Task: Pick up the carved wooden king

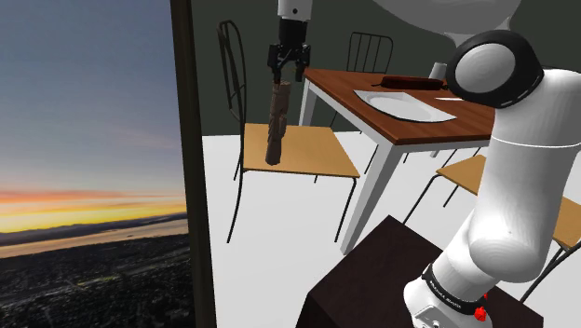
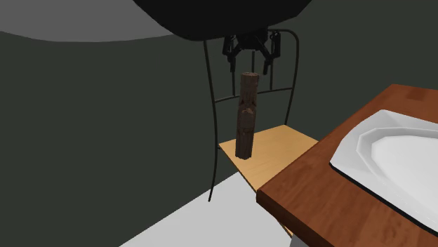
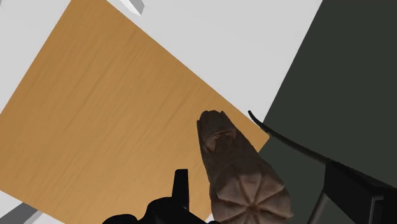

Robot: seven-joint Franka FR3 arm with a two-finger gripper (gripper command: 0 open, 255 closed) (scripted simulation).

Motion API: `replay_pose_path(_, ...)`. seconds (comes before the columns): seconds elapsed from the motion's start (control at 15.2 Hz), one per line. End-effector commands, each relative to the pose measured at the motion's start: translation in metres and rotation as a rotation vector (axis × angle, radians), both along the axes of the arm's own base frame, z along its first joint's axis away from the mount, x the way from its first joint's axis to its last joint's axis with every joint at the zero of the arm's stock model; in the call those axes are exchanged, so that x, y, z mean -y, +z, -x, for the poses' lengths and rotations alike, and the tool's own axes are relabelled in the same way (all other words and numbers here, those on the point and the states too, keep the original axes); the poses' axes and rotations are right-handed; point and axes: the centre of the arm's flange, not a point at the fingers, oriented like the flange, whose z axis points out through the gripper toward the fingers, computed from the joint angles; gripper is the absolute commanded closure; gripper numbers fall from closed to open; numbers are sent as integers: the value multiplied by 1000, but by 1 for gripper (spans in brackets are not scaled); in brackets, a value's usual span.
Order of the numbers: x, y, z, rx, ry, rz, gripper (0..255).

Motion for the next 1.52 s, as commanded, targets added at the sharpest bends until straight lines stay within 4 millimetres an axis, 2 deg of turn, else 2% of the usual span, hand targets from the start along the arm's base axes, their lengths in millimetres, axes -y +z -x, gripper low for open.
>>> replay_pose_path(0.0,0,-10,-2,0,1,1,0)
replay_pose_path(0.26,0,-31,-2,0,1,1,0)
replay_pose_path(0.4,0,-34,-2,0,1,1,0)
replay_pose_path(0.46,-1,-34,0,0,1,1,255)
replay_pose_path(1.06,0,-34,-2,0,1,1,255)
replay_pose_path(1.45,0,-3,-2,0,1,1,255)
